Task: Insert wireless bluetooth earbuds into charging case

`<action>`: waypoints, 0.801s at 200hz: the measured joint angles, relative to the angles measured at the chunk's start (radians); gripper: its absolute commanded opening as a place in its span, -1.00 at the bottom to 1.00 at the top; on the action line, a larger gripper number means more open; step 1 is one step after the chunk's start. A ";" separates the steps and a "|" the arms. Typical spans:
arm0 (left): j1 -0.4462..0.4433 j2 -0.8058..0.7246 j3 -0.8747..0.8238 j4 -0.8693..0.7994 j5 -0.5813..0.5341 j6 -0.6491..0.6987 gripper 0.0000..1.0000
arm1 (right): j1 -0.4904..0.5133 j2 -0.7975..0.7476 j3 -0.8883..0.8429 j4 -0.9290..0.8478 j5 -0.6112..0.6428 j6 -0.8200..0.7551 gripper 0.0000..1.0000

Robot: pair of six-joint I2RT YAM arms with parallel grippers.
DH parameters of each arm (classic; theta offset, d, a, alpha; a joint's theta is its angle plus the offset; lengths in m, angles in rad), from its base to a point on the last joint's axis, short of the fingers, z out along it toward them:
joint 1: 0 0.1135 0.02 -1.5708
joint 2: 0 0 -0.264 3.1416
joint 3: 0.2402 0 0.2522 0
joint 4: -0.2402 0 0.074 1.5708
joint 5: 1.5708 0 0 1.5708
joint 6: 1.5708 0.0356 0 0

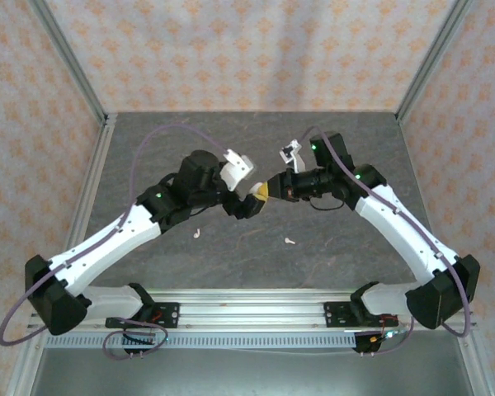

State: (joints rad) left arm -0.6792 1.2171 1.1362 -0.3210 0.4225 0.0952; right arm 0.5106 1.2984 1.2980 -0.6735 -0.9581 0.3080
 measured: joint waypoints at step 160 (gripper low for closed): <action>0.178 -0.097 -0.109 0.150 0.554 -0.256 0.43 | 0.051 0.178 0.428 -0.516 -0.097 -0.485 -1.00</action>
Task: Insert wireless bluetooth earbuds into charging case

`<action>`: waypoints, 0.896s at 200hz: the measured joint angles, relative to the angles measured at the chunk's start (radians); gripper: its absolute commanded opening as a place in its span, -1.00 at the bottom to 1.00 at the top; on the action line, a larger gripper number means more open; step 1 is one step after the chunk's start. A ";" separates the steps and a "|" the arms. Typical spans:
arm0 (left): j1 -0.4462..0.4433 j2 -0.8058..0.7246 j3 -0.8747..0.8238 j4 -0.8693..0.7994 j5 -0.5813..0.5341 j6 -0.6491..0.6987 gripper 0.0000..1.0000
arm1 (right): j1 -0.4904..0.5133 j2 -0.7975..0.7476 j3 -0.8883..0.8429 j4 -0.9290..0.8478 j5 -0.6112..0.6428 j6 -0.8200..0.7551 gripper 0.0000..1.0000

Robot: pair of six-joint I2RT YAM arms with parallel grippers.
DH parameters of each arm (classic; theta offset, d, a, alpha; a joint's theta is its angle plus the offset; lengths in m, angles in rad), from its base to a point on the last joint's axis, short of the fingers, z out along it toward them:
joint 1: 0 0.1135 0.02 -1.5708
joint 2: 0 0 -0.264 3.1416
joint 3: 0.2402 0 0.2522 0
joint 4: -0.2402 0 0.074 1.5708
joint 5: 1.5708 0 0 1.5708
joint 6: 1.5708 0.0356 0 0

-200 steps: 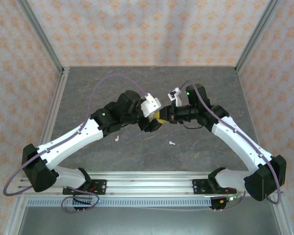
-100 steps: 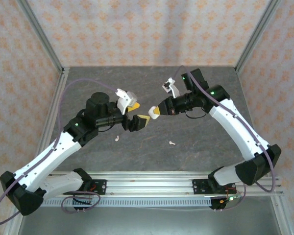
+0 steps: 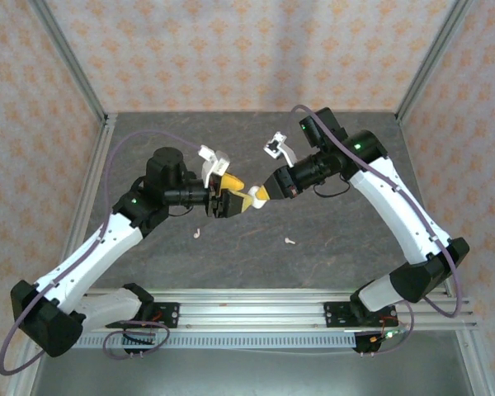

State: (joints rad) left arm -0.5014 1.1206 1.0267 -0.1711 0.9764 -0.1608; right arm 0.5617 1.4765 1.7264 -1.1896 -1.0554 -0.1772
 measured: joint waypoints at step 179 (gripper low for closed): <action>0.006 0.029 0.035 -0.069 0.175 0.019 -0.27 | 0.027 0.000 -0.004 0.061 -0.038 0.048 -1.00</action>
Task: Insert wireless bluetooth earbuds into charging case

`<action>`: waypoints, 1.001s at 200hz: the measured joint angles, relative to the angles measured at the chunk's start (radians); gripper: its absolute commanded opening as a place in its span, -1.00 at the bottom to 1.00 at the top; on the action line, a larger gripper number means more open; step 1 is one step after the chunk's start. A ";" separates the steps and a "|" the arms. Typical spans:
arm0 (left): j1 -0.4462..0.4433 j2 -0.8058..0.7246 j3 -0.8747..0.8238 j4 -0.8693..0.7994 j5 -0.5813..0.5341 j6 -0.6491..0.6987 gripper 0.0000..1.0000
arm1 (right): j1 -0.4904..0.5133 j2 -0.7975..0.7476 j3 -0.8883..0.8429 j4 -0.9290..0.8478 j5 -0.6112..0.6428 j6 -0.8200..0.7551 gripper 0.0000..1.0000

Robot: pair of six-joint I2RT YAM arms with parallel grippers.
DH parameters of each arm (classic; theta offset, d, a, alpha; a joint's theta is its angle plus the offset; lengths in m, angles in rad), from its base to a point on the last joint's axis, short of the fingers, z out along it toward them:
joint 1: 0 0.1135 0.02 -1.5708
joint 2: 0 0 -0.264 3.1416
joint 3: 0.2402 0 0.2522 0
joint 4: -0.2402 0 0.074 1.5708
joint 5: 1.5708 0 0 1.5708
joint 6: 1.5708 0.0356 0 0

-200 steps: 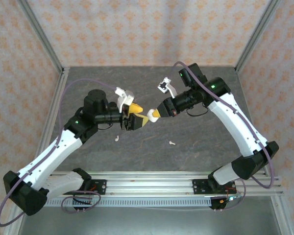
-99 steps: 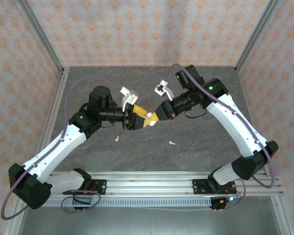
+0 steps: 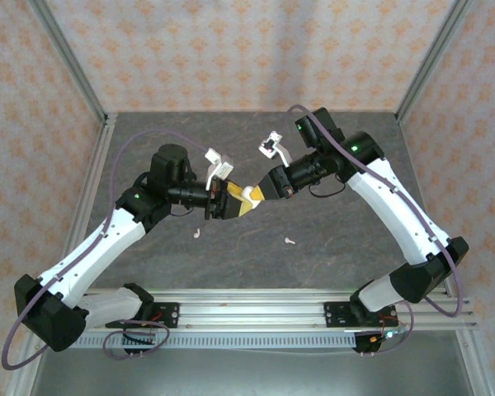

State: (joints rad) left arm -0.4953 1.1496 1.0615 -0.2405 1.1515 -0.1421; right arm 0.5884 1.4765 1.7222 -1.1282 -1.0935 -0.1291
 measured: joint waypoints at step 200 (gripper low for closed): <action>-0.009 -0.203 -0.200 0.098 -0.270 -0.018 -1.00 | -0.053 -0.032 -0.192 0.255 0.162 0.261 -0.11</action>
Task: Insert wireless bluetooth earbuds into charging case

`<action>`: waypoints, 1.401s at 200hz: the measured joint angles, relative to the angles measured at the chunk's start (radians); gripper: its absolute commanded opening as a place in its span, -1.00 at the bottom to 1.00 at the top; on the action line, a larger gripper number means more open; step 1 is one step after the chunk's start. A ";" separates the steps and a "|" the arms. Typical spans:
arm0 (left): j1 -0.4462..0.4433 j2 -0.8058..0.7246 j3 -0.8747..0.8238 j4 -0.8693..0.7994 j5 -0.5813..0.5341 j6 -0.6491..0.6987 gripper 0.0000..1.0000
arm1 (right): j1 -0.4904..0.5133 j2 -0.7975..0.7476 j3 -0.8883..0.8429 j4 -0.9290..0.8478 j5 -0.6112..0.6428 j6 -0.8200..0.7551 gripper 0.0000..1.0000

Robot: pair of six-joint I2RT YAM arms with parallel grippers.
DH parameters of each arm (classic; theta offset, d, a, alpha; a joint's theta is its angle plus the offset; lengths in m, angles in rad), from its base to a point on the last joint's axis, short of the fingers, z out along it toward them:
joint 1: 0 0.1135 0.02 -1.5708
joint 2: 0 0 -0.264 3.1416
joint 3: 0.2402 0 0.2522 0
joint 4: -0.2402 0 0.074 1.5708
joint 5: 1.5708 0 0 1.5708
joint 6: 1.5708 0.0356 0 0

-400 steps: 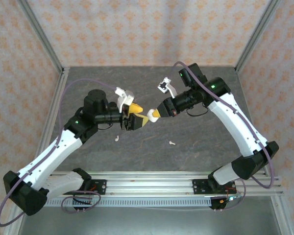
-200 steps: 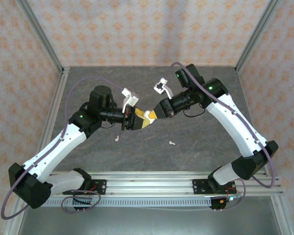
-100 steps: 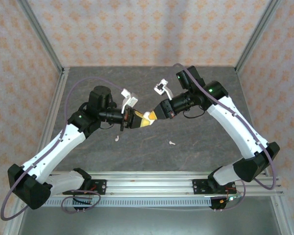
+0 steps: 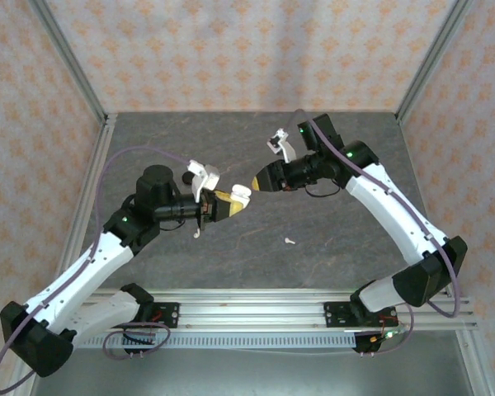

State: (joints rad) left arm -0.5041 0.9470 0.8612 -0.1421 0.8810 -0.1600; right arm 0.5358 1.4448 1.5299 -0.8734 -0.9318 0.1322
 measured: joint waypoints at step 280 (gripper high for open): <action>0.000 -0.682 -0.158 -0.394 -0.644 0.069 -1.00 | 0.384 0.934 0.469 0.267 0.278 0.338 -0.39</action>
State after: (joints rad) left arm -0.5041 0.2646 0.7033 -0.5358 0.2371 -0.0906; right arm 0.9195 2.3787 1.9991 -0.6060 -0.6537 0.4698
